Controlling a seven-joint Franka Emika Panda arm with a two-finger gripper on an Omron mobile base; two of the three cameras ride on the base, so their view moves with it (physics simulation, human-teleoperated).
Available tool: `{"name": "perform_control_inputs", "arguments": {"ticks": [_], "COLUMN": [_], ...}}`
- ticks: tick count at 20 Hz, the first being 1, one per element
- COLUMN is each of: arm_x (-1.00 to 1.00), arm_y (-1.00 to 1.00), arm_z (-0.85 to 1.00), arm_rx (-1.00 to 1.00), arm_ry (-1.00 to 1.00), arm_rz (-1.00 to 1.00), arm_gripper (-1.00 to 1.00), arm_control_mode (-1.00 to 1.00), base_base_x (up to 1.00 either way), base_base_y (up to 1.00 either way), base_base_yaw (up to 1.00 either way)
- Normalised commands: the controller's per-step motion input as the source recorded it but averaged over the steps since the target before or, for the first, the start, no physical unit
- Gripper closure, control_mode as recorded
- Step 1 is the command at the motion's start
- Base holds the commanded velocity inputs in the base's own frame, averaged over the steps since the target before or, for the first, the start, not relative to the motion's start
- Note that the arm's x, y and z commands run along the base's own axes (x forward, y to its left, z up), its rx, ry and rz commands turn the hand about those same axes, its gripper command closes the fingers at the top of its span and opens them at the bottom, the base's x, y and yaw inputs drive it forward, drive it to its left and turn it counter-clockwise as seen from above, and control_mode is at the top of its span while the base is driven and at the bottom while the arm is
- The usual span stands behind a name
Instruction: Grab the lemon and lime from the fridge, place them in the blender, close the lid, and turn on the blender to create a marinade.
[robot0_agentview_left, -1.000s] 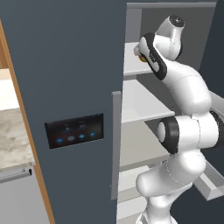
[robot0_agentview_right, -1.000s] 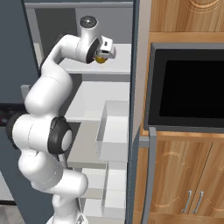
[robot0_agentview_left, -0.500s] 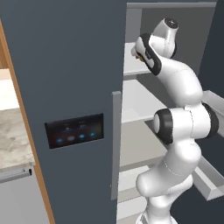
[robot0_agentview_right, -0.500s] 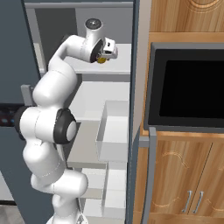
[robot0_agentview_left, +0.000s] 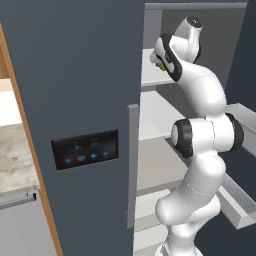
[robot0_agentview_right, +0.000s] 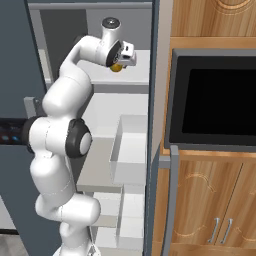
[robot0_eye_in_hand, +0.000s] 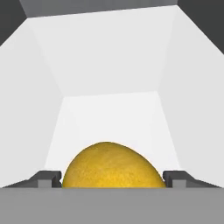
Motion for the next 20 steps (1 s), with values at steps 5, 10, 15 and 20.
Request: {"name": "perform_control_inputs", "arguments": {"ticks": [5,10,15,20], "arm_x": [-0.02,-0.2,-0.84,-0.99], "arm_y": [0.0,0.01,0.07,0.15], "arm_z": [-0.41,-0.07,0.0,0.04], "arm_rx": [-0.01,0.0,0.0,0.0], "arm_ry": [0.01,-0.13,-0.35,-0.18], "arm_rz": [0.0,0.03,0.01,0.0], "arm_gripper": [1.0,1.0,1.0,1.0], "arm_control_mode": [-1.0,-1.0,-1.0,-1.0], "base_base_x": [0.0,0.0,0.0,0.0], "base_base_y": [0.0,0.0,0.0,0.0], "base_base_yaw": [0.0,0.0,0.0,0.0]}}
